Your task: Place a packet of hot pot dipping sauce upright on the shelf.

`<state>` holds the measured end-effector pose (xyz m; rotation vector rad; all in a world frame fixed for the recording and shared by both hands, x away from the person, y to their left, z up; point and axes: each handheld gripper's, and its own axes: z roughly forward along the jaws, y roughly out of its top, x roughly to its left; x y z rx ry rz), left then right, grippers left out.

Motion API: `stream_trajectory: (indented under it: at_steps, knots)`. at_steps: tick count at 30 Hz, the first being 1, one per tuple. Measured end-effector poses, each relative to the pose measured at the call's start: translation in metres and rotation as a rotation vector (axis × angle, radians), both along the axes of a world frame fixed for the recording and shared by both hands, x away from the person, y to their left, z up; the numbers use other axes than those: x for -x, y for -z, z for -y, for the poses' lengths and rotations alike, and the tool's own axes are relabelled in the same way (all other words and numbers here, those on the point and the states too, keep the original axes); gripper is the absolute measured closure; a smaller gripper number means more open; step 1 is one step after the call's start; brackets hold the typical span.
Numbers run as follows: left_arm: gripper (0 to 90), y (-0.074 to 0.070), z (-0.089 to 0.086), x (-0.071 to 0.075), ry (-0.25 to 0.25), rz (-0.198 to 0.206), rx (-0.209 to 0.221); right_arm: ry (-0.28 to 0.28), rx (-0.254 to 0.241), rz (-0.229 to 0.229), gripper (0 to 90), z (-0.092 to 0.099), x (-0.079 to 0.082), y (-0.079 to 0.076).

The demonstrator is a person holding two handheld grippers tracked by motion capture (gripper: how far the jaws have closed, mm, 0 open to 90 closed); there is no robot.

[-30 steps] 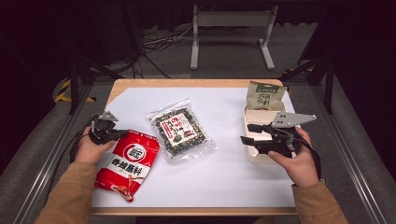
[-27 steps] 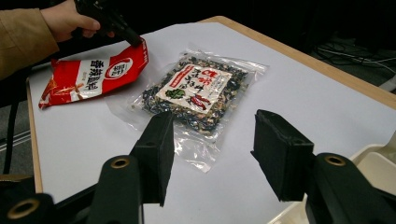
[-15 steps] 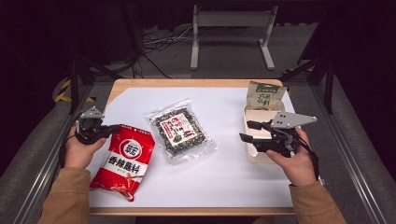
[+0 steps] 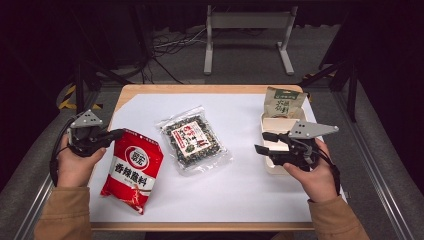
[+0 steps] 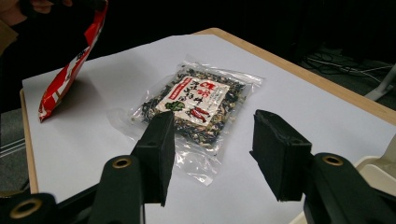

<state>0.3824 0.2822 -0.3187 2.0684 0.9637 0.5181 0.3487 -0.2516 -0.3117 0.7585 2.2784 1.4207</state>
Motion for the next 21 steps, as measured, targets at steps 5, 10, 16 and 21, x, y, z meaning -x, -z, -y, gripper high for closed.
stream_trajectory:
  at_steps: [5,10,16,21]
  knots:
    - [90.0,-0.010,0.005,0.007,0.005,0.028,0.013,-0.008,-0.006,-0.004,47.3,-0.003,0.003,-0.002]
    - [90.0,-0.026,0.014,0.025,0.034,0.092,0.029,-0.030,-0.011,0.010,46.5,-0.008,0.007,-0.005]
    - [90.0,-0.038,0.012,0.041,0.082,0.147,0.065,-0.066,-0.009,0.016,45.7,-0.012,0.010,-0.005]
    - [90.0,-0.048,0.020,0.052,0.123,0.191,0.070,-0.078,-0.012,0.016,45.6,-0.016,0.010,-0.005]
